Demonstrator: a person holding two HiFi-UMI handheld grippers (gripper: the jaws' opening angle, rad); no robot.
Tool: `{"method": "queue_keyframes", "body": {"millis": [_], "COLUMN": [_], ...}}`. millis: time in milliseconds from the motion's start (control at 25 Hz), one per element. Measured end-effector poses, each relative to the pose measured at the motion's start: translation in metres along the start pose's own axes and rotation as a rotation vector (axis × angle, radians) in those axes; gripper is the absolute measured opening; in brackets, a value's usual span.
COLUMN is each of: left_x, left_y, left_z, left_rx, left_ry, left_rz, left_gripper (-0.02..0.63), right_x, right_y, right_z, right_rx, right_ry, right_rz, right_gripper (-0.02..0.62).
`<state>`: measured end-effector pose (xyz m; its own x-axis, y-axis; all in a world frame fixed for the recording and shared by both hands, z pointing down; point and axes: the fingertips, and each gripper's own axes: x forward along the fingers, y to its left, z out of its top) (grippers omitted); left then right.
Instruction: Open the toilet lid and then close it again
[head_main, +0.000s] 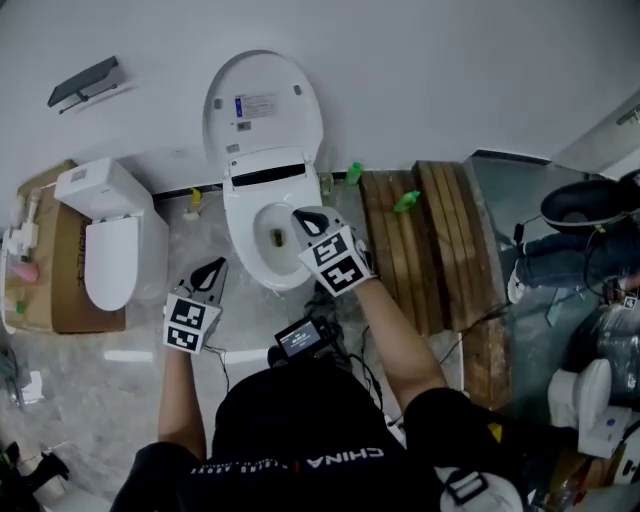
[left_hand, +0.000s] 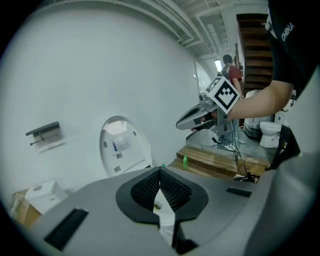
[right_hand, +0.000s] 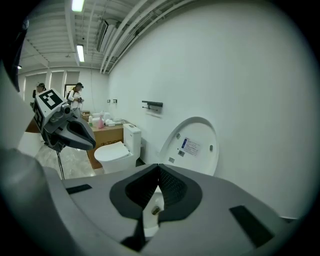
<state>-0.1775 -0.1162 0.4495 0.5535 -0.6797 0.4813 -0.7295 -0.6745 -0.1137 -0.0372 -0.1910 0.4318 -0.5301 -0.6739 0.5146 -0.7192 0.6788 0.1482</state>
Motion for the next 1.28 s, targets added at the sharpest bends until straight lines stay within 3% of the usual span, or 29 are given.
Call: {"method": "queue_keyframes", "body": {"millis": [160,360,800,1280], "left_x": [-0.031,-0.043,-0.018,-0.016], "left_y": [-0.015,-0.044,-0.125,-0.128], "left_z": [-0.003,0.000,0.011,0.036], "left_rx": [0.034,0.063,0.028,0.033], "left_ry": [-0.017,-0.027,-0.008,-0.043], "left_rz": [0.010,0.024,-0.003,0.004], "left_gripper": [0.011,0.011,0.011,0.011], "right_x": [-0.033,-0.065,-0.114,-0.120], "right_y": [0.033,0.054,0.033,0.032], "right_z": [0.000,-0.012,-0.060,-0.046], "right_rx": [-0.033,-0.090,-0.075,-0.092], "right_ry": [-0.009,0.007,0.008,-0.038], "right_rz": [-0.053,-0.041,-0.005,0.005], "right_gripper": [0.014,0.014,0.014,0.014]}}
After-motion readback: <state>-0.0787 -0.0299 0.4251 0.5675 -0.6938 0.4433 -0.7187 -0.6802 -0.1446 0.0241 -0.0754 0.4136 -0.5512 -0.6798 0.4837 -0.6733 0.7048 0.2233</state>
